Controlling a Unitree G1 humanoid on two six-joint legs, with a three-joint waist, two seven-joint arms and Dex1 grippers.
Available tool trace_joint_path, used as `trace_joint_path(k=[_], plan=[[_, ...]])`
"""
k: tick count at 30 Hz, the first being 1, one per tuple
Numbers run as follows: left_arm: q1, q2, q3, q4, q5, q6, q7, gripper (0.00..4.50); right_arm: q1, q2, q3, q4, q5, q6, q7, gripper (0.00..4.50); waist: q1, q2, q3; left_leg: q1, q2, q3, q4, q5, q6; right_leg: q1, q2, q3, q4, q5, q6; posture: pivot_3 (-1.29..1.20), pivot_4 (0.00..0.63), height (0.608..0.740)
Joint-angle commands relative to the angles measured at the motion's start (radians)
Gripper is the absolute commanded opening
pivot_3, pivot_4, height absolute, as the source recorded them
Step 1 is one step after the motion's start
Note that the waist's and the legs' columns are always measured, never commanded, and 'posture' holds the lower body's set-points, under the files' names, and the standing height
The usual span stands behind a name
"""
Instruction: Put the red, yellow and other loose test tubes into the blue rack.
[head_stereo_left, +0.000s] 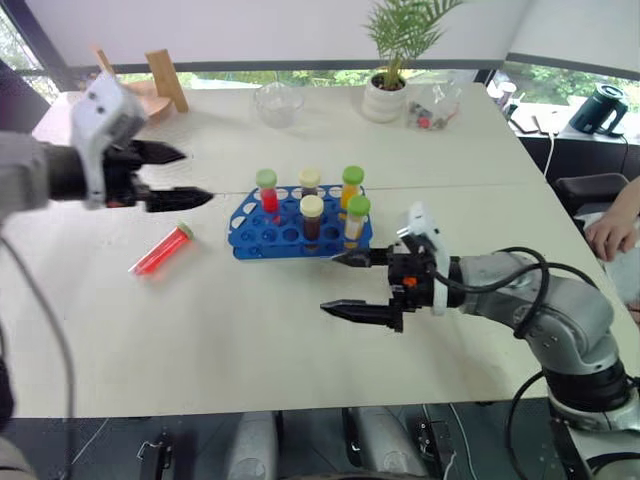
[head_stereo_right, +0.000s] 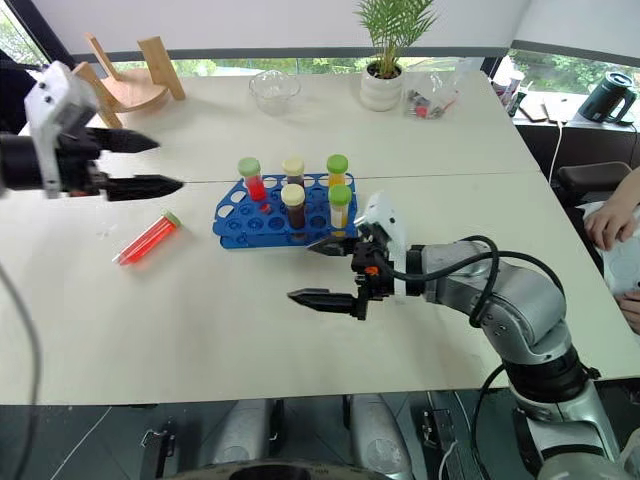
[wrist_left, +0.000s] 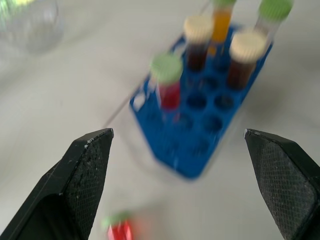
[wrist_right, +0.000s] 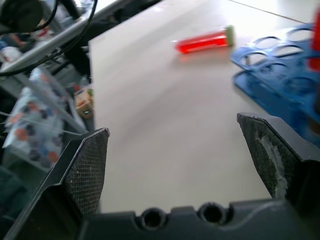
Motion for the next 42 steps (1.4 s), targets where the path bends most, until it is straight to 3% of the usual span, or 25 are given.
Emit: trace_joint_path(k=[1, 3, 7, 10, 14, 21, 23, 29, 30, 37, 42], plan=[[-0.161, -0.053, -0.221, 0.318, 0.244, -0.150, -0.127, 4.31, -0.043, 0.011, 0.041, -0.043, 0.012, -0.008, 0.032, 4.50, 0.005, -0.001, 0.000, 0.000, 0.000, 0.000, 0.000, 0.000, 0.000, 0.000, 0.000, 0.000, 0.000, 0.000, 0.000, 0.00, 0.150, 0.740], [-0.285, -0.140, -0.391, 0.579, 0.416, -0.208, -0.206, 4.31, -0.041, 0.010, 0.055, -0.049, 0.002, -0.020, 0.045, 4.50, 0.014, -0.001, 0.000, -0.001, 0.000, 0.001, 0.001, 0.000, 0.000, -0.001, 0.000, 0.000, 0.000, 0.000, -0.001, 0.00, 0.150, 0.740], [-0.398, -0.271, -0.462, 0.892, 0.544, -0.352, -0.257, 4.31, -0.034, 0.038, 0.067, -0.059, -0.002, -0.020, 0.009, 4.50, 0.019, -0.002, -0.001, -0.005, 0.000, 0.001, 0.002, 0.000, 0.000, -0.004, 0.000, 0.000, -0.001, 0.002, 0.003, 0.00, 0.150, 0.740], [-0.419, -0.323, -0.499, 1.005, 0.627, -0.459, -0.296, 4.31, -0.016, 0.057, 0.066, -0.080, 0.006, -0.010, -0.031, 4.50, 0.020, -0.002, -0.001, -0.020, 0.001, 0.001, 0.002, 0.000, 0.000, -0.020, 0.000, 0.000, 0.003, 0.003, 0.003, 0.00, 0.150, 0.740], [-0.433, -0.379, -0.515, 1.152, 0.722, -0.541, -0.256, 4.31, 0.012, 0.084, 0.058, -0.113, 0.024, 0.003, -0.092, 4.50, 0.020, -0.002, -0.001, -0.020, 0.001, 0.000, 0.001, 0.000, 0.000, -0.020, 0.000, -0.001, 0.003, 0.002, 0.002, 0.00, 0.150, 0.740], [-0.404, -0.447, -0.499, 1.241, 0.815, -0.592, -0.228, 4.31, 0.077, 0.106, 0.048, -0.149, 0.031, -0.001, -0.176, 4.50, 0.021, -0.002, -0.002, -0.017, 0.000, 0.000, 0.004, 0.000, 0.000, -0.017, 0.000, -0.001, 0.004, 0.002, 0.002, 0.00, 0.150, 0.740], [-0.398, -0.464, -0.482, 1.251, 0.825, -0.598, -0.175, 3.78, 0.095, 0.104, 0.048, -0.154, 0.029, -0.007, -0.186, 4.50, 0.021, -0.001, -0.002, -0.015, 0.000, 0.000, 0.004, 0.000, 0.000, -0.015, 0.000, 0.000, 0.005, 0.002, 0.002, 0.00, 0.150, 0.740], [-0.399, -0.506, -0.442, 1.266, 0.842, -0.587, -0.130, 1.09, 0.116, 0.103, 0.063, -0.151, 0.009, -0.025, -0.196, 4.50, 0.023, 0.000, -0.003, -0.010, 0.000, 0.000, 0.004, 0.000, 0.000, -0.013, 0.000, 0.000, 0.012, 0.002, 0.002, 0.00, 0.150, 0.740], [-0.399, -0.507, -0.440, 1.266, 0.847, -0.587, -0.137, 0.87, 0.117, 0.103, 0.066, -0.149, 0.005, -0.028, -0.194, 4.50, 0.024, 0.000, -0.003, -0.010, -0.001, 0.000, 0.005, 0.000, 0.000, -0.013, 0.000, 0.000, 0.013, 0.002, 0.002, 0.00, 0.150, 0.740], [-0.424, -0.437, -0.333, 1.242, 0.787, -0.660, -0.177, 0.85, 0.121, 0.081, 0.082, -0.120, -0.037, -0.054, -0.156, 4.50, 0.022, -0.001, -0.003, -0.010, -0.001, 0.000, 0.007, 0.000, 0.000, -0.013, 0.000, 0.000, 0.015, 0.002, 0.002, 0.00, 0.150, 0.740], [-0.424, -0.350, -0.029, 1.168, 0.519, -0.741, -0.293, 0.85, 0.119, 0.066, 0.092, -0.086, -0.087, -0.091, -0.117, 4.50, 0.022, -0.002, -0.002, -0.014, 0.000, -0.001, 0.007, 0.000, 0.000, -0.016, 0.000, -0.001, 0.015, 0.002, 0.002, 0.00, 0.150, 0.740]])
